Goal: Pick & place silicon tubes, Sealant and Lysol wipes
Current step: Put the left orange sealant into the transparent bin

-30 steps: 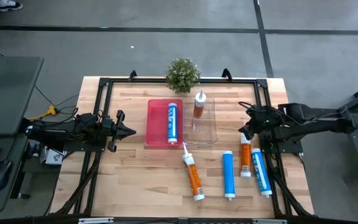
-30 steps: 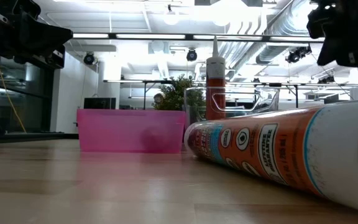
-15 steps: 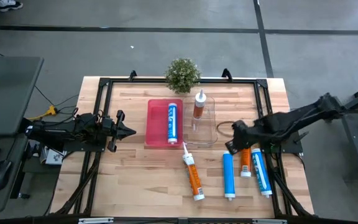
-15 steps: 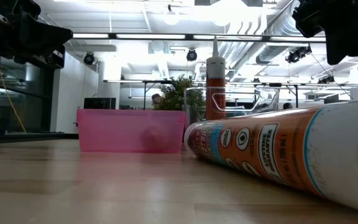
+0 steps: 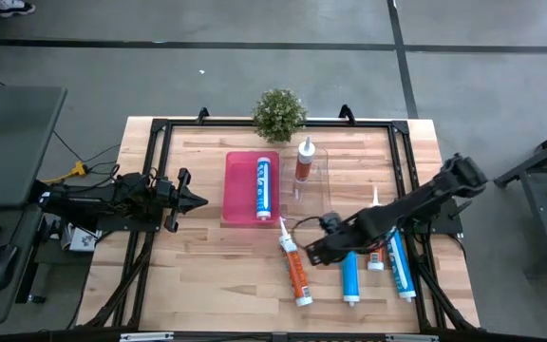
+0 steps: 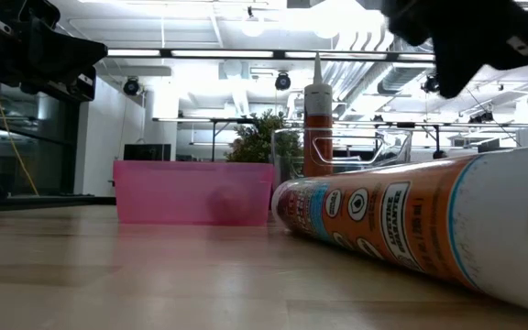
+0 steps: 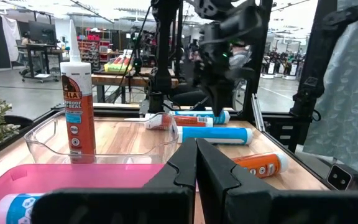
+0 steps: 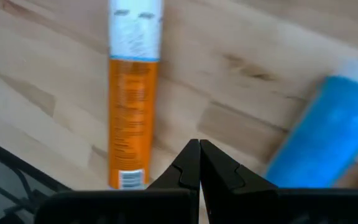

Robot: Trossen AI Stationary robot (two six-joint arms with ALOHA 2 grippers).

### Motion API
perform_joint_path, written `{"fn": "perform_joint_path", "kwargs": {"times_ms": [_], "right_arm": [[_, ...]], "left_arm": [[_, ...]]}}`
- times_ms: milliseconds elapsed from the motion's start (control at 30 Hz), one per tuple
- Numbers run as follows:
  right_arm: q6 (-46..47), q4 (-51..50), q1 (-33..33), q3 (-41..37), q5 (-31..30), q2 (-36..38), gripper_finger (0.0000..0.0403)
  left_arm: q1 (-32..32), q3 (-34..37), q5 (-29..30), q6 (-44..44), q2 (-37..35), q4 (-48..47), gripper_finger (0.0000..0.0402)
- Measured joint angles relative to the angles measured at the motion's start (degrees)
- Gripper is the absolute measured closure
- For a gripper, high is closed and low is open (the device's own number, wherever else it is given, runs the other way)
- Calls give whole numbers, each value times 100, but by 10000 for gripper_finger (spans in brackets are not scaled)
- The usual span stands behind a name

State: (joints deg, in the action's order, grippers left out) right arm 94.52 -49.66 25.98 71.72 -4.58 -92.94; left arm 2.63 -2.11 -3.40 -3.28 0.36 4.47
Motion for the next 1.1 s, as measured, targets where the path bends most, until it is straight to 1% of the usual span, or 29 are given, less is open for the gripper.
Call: {"fn": "perform_joint_path", "kwargs": {"times_ms": [200, 333, 467, 667, 767, 867, 967, 1100], "right_arm": [[-25, 104, -47, 754, 383, -939, 398], [-73, 112, -51, 1176, 411, -1396, 374], [-212, 122, -70, 1546, 393, -1723, 326], [-258, 110, -194, 1862, 359, -2024, 225], [-490, 108, -314, 1974, 350, -2144, 174], [-695, 65, -437, 2058, 353, -2257, 133], [-860, 61, -548, 2105, 345, -2357, 107], [-952, -44, -665, 2109, 362, -2513, 99]], "left_arm": [[0, 0, 0, -1, 0, 0, 402], [0, 2, 0, -1, 0, -1, 402], [1, 4, 0, -1, 0, -2, 402], [0, 4, 0, -1, 0, -4, 402], [0, 4, 0, -1, 1, -18, 402], [0, 4, 0, 0, 1, -33, 402], [2, 4, 0, -1, 0, -33, 402], [0, 4, 0, -1, 0, -39, 402]]}}
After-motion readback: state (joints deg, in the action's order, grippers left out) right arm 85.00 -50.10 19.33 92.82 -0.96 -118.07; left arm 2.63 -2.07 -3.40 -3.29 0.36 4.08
